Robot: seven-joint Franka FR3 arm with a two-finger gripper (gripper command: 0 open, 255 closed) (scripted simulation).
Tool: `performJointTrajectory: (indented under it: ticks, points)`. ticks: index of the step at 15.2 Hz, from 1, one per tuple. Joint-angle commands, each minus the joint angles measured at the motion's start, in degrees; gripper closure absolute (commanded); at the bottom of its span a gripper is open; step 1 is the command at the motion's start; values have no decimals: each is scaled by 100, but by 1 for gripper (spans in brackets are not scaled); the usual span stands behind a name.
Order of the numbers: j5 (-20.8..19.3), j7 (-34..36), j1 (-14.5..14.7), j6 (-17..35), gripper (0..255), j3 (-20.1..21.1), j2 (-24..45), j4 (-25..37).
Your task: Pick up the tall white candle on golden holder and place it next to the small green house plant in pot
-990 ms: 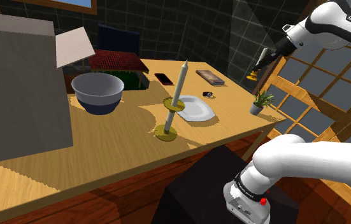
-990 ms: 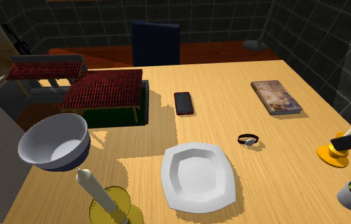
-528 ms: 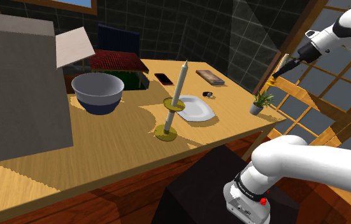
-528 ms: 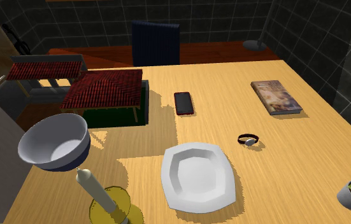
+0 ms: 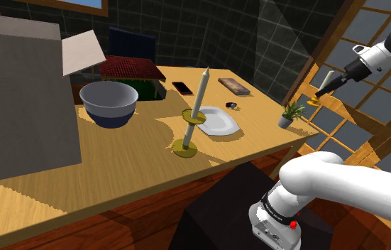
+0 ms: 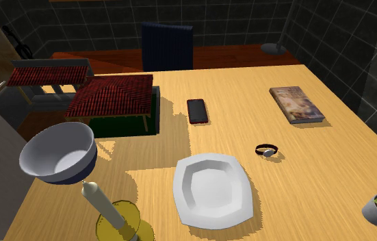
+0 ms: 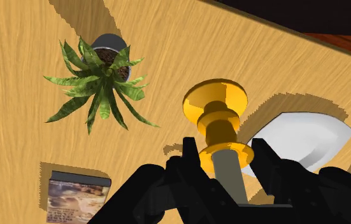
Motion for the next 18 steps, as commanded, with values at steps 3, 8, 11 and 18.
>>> performJointTrajectory:
  ticks: [3, 8, 11, 18]
  points:
    - [-101, -58, -86, 228, 255, -97, -126, -359]
    - [-226, -121, -186, 513, 255, -223, -258, -783]
    - [-306, -161, -246, 686, 255, -309, -325, -1026]
    - [-507, -262, -380, 1096, 255, -539, -440, -1565]
